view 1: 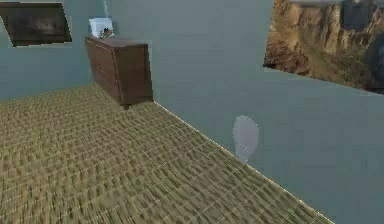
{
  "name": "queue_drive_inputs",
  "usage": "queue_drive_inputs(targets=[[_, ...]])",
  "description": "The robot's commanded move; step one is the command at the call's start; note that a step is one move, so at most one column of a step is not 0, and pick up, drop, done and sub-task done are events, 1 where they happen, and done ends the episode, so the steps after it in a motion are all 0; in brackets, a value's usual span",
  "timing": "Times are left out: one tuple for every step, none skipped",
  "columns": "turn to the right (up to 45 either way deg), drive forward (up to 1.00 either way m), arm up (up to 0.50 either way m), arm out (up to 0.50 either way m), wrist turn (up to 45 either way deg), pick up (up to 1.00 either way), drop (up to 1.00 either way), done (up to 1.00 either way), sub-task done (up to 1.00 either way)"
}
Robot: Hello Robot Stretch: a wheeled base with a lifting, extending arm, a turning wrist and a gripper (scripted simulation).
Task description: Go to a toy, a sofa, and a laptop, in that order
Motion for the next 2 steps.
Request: queue_drive_inputs(targets=[[-42.0,0.0,0.0,0.0,0.0,0.0,0.0,0.0,0.0],[0.0,1.0,0.0,0.0,0.0,0.0,0.0,0.0,0.0]])
